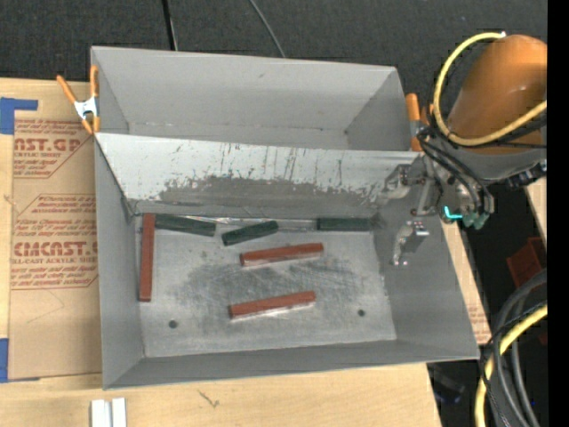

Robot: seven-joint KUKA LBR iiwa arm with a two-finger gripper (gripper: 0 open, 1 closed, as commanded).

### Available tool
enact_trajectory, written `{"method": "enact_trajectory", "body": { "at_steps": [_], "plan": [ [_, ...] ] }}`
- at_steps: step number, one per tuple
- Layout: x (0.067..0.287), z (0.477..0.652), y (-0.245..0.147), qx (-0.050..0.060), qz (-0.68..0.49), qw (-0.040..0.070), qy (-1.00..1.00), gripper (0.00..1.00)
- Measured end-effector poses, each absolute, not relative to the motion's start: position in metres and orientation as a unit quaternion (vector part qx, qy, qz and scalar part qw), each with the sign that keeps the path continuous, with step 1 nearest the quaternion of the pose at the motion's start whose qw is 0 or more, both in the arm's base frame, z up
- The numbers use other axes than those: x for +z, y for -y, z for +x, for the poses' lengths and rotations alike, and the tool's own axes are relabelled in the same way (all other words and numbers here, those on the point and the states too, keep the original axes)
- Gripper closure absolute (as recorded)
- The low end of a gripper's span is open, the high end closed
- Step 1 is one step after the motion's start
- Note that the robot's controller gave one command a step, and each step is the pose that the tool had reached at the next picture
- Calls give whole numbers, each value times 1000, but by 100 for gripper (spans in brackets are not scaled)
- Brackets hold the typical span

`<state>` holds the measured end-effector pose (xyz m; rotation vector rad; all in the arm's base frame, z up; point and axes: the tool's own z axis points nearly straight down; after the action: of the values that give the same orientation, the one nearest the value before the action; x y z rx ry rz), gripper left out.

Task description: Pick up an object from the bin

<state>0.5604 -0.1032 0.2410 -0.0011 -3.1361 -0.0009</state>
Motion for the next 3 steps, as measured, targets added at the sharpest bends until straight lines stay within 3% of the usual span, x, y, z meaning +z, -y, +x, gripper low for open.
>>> {"method": "enact_trajectory", "body": {
  "at_steps": [1,2,3],
  "plan": [
    [245,562,103,0,0,-1,1000,0],
    [202,567,77,1,37,-4,999,0],
    [128,553,30,0,-3,-3,1000,0]
  ]
}}
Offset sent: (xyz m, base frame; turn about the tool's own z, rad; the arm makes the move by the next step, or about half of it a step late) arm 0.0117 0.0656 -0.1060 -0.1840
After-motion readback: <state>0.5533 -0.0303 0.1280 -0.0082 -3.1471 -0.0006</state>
